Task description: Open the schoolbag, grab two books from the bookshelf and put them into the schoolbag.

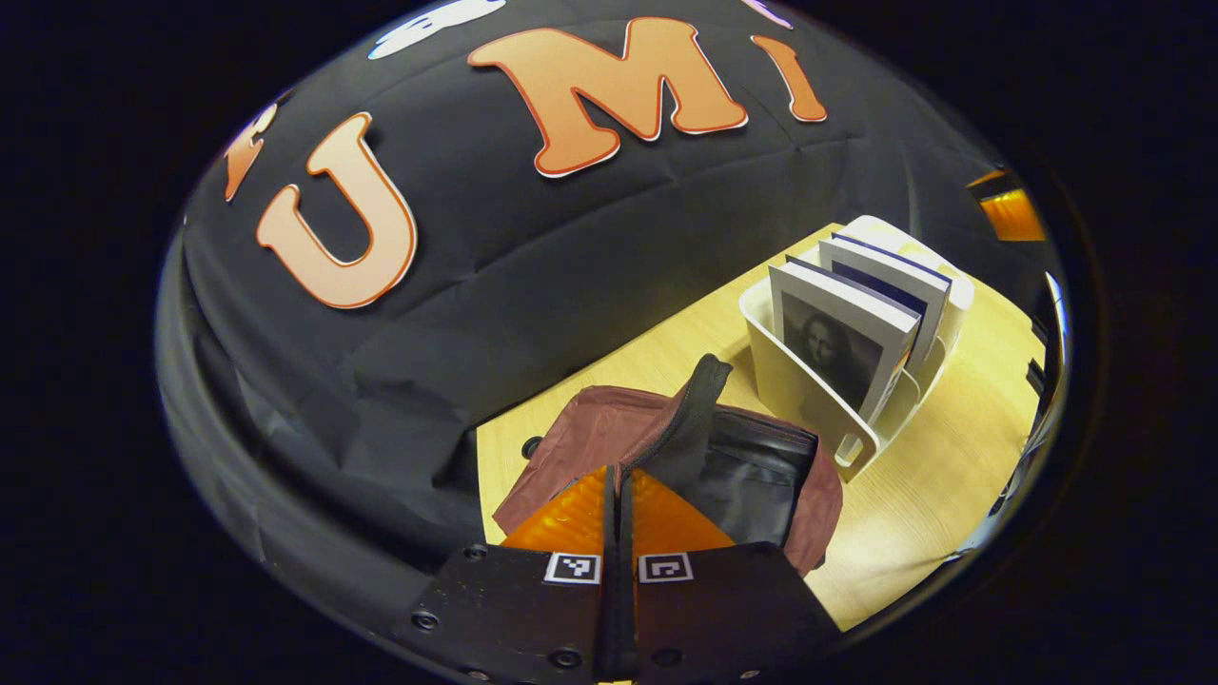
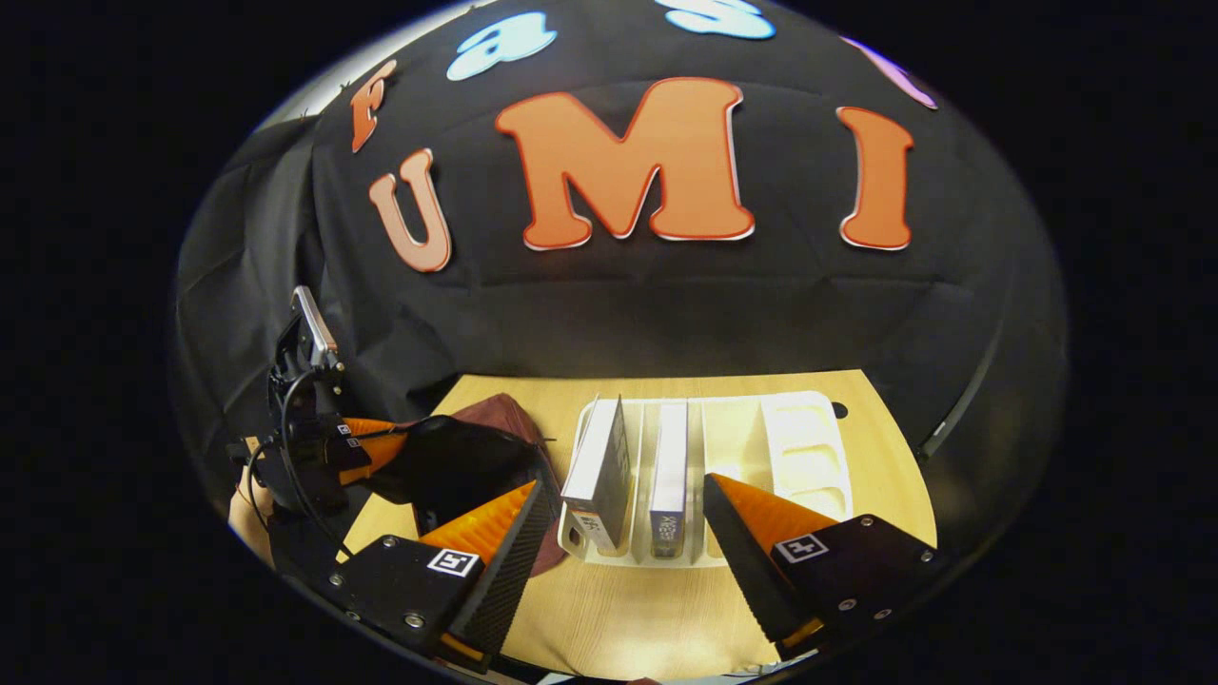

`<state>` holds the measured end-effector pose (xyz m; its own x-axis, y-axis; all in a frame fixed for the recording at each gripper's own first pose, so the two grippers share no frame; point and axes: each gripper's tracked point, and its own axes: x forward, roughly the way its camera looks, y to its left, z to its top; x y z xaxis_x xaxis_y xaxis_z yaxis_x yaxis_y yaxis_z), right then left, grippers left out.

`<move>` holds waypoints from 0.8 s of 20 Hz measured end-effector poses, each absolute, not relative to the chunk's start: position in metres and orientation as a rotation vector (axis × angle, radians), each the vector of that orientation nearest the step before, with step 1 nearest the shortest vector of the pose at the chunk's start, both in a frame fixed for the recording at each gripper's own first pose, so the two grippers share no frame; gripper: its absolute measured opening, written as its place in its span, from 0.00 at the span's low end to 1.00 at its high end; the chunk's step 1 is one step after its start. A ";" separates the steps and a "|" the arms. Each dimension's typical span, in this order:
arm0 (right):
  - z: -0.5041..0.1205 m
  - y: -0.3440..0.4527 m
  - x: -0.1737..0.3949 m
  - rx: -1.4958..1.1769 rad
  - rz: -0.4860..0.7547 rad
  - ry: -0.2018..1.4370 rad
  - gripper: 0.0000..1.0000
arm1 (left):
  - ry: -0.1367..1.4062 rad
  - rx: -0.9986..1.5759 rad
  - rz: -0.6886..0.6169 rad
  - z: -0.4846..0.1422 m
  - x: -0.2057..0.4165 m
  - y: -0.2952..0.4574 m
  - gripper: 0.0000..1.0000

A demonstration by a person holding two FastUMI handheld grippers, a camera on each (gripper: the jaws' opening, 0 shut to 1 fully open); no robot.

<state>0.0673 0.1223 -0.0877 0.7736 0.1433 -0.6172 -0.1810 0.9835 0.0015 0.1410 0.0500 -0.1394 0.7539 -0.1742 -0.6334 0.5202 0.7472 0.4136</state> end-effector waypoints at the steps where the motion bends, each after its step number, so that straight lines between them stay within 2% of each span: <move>1: -0.090 0.137 0.076 -0.045 0.184 0.712 0.97 | 0.607 0.615 -0.423 -0.142 0.145 0.050 0.00; 6: -0.115 0.195 0.127 0.018 0.216 0.952 0.97 | 0.623 0.548 -0.464 -0.145 0.157 0.062 0.01; 9: -0.141 0.190 0.153 0.012 0.140 1.039 0.98 | 0.633 0.503 -0.469 -0.148 0.155 0.068 0.01; 16: -0.194 0.175 0.173 -0.045 0.036 1.180 0.98 | 0.659 0.455 -0.459 -0.158 0.151 0.070 0.00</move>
